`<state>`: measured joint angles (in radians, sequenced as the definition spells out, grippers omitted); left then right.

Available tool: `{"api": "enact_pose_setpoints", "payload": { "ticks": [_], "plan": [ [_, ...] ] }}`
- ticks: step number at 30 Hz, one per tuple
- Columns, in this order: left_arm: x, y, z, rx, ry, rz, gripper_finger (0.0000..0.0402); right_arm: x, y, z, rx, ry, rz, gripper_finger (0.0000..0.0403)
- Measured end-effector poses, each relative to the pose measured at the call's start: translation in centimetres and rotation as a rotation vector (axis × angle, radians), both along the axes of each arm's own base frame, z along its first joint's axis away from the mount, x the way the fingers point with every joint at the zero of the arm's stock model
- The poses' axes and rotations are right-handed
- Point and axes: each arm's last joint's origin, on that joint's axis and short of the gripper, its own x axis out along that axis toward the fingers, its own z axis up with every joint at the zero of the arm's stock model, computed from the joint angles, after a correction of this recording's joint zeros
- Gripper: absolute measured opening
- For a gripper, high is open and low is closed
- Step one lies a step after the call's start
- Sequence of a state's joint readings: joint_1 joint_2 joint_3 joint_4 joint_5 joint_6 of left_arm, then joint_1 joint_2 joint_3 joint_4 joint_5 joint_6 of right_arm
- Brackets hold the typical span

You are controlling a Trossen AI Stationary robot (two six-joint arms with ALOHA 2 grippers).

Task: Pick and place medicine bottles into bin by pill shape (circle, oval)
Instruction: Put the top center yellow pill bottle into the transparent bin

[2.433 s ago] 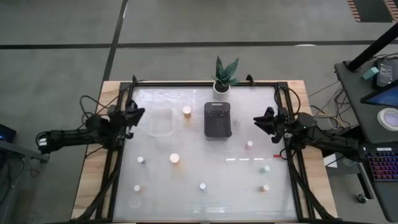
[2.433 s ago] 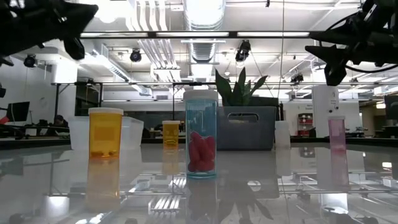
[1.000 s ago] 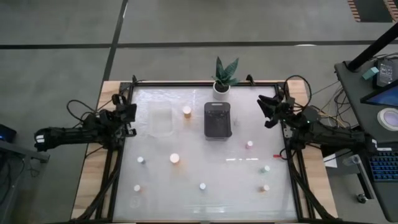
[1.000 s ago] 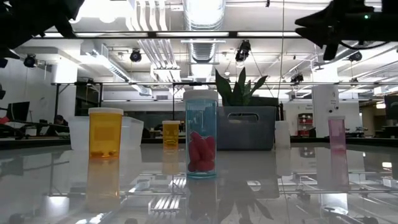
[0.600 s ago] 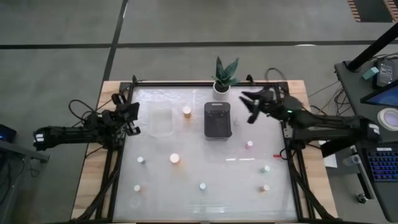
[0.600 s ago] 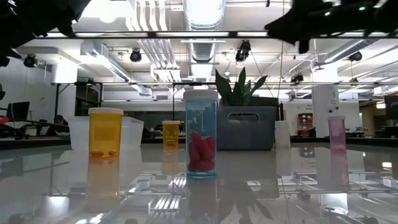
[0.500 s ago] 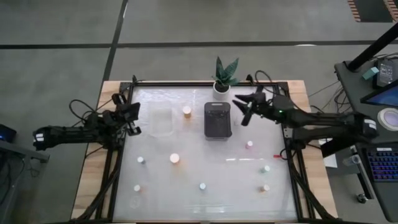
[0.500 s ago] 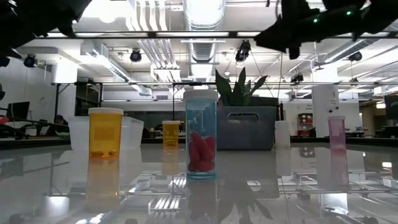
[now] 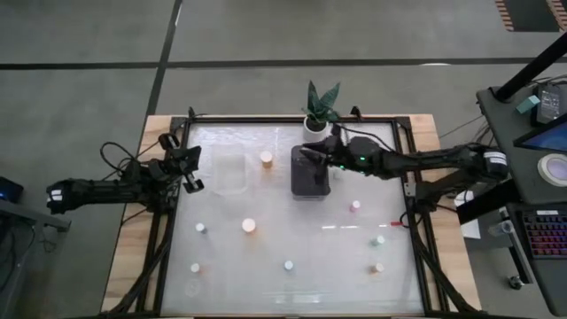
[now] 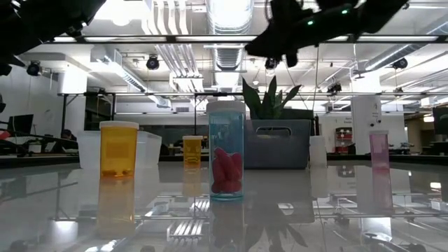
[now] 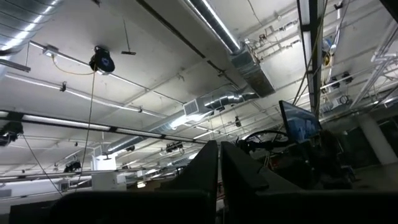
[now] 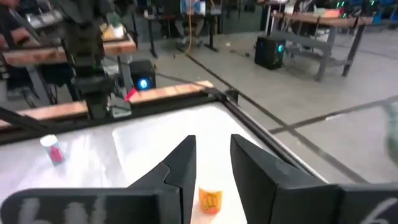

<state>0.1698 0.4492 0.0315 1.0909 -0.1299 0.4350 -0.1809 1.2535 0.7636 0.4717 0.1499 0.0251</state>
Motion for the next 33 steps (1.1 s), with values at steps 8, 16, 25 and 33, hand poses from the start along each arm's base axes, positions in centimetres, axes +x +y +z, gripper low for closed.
{"api": "enact_pose_setpoints", "payload": {
  "ticks": [8,16,25,33],
  "plan": [
    [-0.1,0.0,0.1,0.001,-0.006,0.000,0.0003,4.9,-0.9,0.7,-0.032,0.162,0.012,0.0067],
    [0.6,0.1,0.4,-0.066,0.015,-0.042,0.0001,8.5,-0.5,1.5,-0.078,0.365,0.067,0.0054],
    [4.5,0.8,3.3,-0.216,0.369,-0.068,0.0000,7.5,2.2,1.8,-0.116,0.464,0.153,0.0047],
    [9.5,1.6,3.1,-0.326,0.687,-0.055,0.0000,3.5,4.3,2.0,-0.137,0.470,0.209,0.0048]
  ]
}}
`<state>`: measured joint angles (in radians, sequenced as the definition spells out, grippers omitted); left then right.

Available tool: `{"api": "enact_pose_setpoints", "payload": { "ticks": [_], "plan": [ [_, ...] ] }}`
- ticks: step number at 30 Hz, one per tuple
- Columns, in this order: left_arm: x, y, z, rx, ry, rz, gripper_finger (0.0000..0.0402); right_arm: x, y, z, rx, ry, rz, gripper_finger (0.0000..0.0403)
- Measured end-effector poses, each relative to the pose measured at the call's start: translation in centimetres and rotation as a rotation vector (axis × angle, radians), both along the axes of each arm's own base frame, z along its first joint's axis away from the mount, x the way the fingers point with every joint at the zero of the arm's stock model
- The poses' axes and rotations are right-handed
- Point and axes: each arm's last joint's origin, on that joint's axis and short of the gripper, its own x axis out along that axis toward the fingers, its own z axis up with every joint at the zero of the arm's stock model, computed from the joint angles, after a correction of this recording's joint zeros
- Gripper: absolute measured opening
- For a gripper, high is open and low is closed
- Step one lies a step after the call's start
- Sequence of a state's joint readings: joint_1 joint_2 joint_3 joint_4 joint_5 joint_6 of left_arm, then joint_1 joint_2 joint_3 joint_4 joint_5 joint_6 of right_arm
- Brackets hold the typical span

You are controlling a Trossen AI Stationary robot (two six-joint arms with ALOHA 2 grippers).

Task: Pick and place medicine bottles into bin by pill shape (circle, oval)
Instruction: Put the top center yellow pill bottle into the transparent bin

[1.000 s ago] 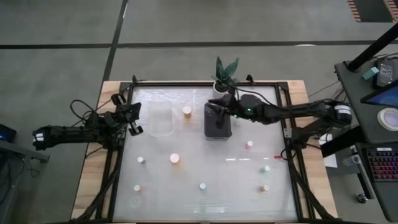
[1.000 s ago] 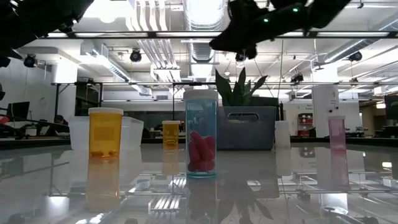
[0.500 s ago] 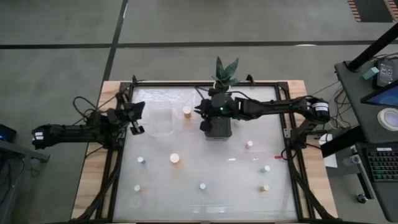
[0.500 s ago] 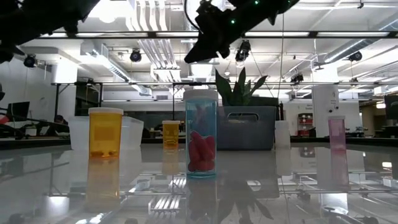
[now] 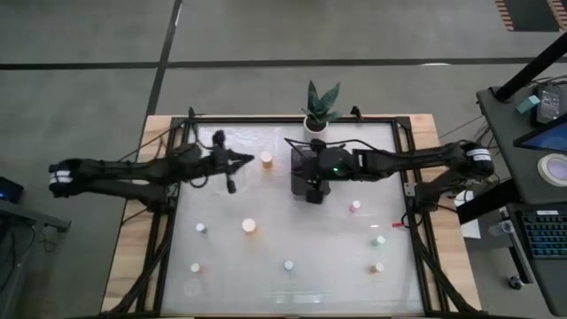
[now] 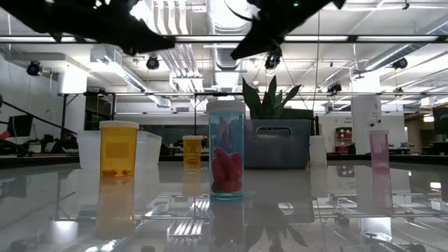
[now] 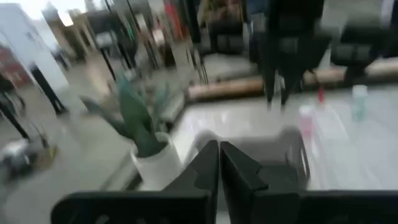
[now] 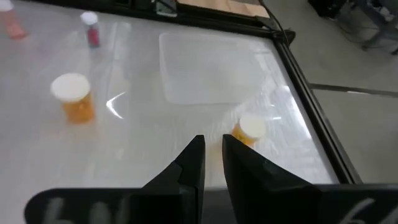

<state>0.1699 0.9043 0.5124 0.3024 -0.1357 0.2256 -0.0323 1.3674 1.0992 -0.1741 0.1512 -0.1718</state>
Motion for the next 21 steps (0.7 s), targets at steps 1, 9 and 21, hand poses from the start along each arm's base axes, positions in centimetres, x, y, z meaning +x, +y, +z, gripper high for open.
{"api": "enact_pose_setpoints", "payload": {
  "ticks": [1,9,21],
  "plan": [
    [0.7,0.1,0.4,-0.007,-0.013,0.001,0.0000,-0.6,0.2,0.0,0.000,-0.007,0.004,0.0048],
    [5.3,0.9,-0.4,-0.143,0.169,0.021,0.0000,-5.3,0.7,-1.0,-0.003,-0.145,0.059,0.0047],
    [9.3,1.9,-0.3,-0.289,0.617,0.089,0.0000,-10.6,0.9,-1.7,-0.057,-0.309,0.096,0.0048]
  ]
}}
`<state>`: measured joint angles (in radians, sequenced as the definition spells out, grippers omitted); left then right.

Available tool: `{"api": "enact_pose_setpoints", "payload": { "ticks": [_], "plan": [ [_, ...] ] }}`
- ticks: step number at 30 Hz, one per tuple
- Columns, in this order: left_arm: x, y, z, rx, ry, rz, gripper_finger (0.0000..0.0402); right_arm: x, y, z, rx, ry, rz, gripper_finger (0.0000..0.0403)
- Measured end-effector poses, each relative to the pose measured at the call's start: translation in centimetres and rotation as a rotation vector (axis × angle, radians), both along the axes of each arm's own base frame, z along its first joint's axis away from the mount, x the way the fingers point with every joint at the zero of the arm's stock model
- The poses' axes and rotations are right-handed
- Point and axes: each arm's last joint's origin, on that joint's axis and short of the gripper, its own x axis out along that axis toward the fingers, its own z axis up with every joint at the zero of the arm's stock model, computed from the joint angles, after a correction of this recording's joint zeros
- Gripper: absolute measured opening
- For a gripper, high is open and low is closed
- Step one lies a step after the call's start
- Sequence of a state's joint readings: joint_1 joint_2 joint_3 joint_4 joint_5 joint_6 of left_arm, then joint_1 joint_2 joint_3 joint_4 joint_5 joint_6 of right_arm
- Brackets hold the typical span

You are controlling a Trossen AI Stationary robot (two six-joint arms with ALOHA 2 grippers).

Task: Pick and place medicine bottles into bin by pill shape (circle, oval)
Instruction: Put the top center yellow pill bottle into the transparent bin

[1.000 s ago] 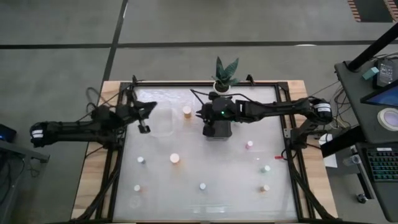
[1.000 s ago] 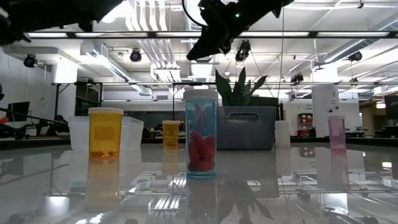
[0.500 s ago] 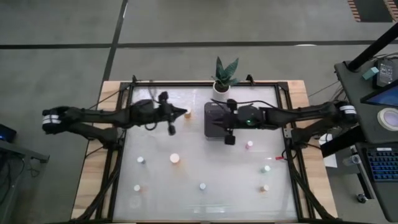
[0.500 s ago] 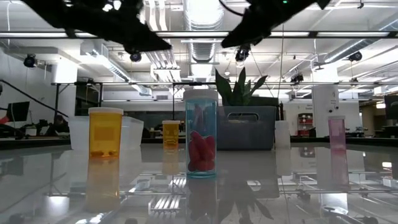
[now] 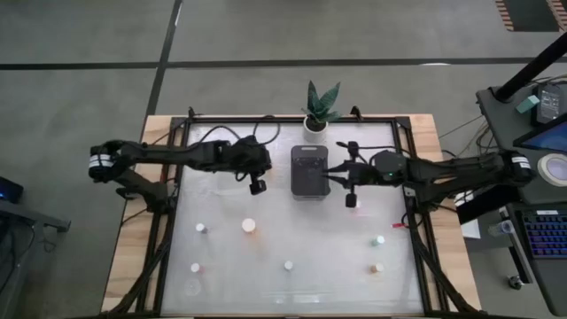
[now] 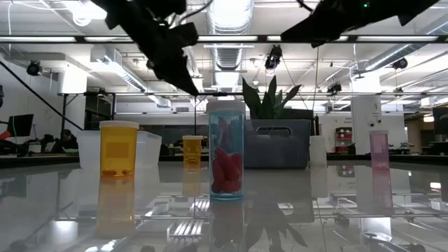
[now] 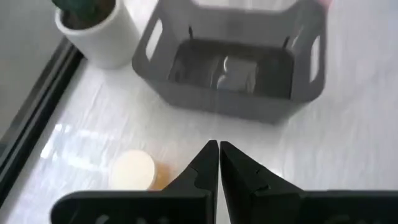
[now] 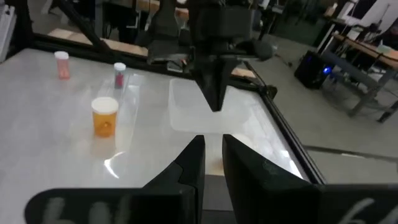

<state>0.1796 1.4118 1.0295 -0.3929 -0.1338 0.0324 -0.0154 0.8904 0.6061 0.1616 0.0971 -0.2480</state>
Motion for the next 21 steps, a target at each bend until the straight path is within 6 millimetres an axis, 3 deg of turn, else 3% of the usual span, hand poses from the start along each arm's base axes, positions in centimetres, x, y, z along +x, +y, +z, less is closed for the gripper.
{"api": "enact_pose_setpoints", "payload": {
  "ticks": [7,15,21],
  "plan": [
    [0.7,1.2,1.0,0.005,0.264,-0.038,0.0000,-2.4,0.0,-0.3,-0.028,-0.046,0.006,0.0048],
    [2.0,4.1,0.7,-0.009,0.325,-0.071,0.0001,-4.4,0.1,-0.7,-0.064,-0.106,0.011,0.0047],
    [2.3,6.5,-0.1,-0.011,0.343,-0.052,0.0053,-5.2,0.1,-0.5,-0.068,-0.117,0.012,0.0047]
  ]
}}
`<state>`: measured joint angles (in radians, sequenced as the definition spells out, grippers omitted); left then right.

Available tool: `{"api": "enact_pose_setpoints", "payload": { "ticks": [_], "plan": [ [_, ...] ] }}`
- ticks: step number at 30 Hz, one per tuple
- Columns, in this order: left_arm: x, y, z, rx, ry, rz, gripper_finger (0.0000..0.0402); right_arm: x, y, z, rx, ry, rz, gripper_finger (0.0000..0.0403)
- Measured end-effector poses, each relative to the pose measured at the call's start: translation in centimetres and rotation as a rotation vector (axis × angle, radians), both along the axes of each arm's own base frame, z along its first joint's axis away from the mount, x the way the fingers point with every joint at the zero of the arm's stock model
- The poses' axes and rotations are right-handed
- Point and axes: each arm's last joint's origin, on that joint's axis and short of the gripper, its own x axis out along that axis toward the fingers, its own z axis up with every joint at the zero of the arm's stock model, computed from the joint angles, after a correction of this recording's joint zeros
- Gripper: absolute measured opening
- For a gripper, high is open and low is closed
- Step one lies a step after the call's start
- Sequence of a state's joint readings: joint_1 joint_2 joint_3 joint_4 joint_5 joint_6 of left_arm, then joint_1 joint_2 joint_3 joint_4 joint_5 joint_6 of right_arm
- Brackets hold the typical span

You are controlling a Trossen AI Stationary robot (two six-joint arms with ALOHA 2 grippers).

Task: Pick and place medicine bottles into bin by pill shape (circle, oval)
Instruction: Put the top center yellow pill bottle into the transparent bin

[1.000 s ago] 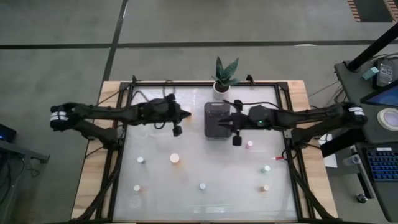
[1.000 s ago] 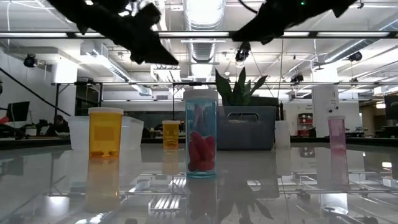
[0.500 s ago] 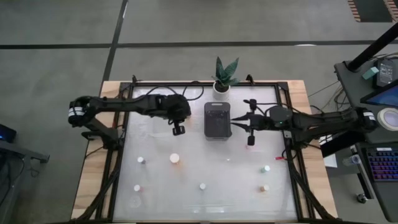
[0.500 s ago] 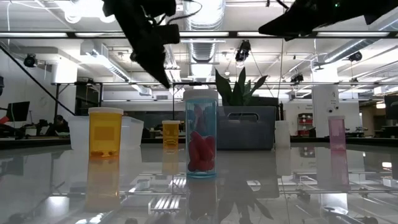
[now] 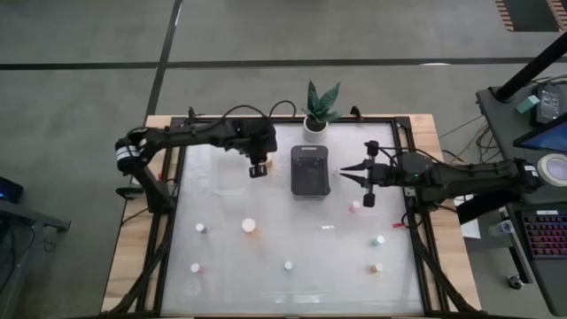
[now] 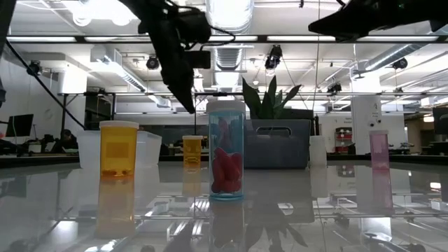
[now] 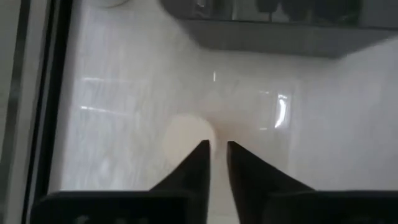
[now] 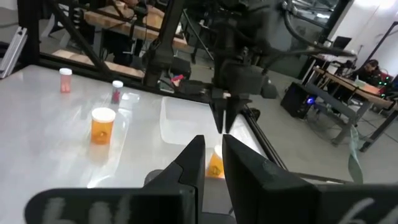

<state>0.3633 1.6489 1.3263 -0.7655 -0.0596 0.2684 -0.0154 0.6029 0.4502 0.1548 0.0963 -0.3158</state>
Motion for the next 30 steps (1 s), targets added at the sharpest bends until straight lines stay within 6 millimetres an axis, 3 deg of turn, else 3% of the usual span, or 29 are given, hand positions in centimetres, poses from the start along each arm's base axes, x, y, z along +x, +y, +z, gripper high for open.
{"api": "enact_pose_setpoints", "payload": {
  "ticks": [8,13,20,30],
  "plan": [
    [0.4,0.6,-0.2,0.022,-0.026,0.047,0.0201,-0.4,0.0,-0.2,-0.017,0.023,0.003,0.0047],
    [0.9,0.8,0.0,0.046,-0.084,0.047,0.0259,-0.5,0.0,-0.3,-0.023,0.035,0.004,0.0047],
    [1.0,1.6,-0.7,0.045,-0.080,0.066,0.0272,-0.5,0.0,-0.5,-0.040,0.057,0.006,0.0047],
    [2.1,2.4,-4.3,0.007,0.023,0.072,0.0272,-0.6,0.0,-0.4,-0.042,0.051,0.006,0.0047]
  ]
}}
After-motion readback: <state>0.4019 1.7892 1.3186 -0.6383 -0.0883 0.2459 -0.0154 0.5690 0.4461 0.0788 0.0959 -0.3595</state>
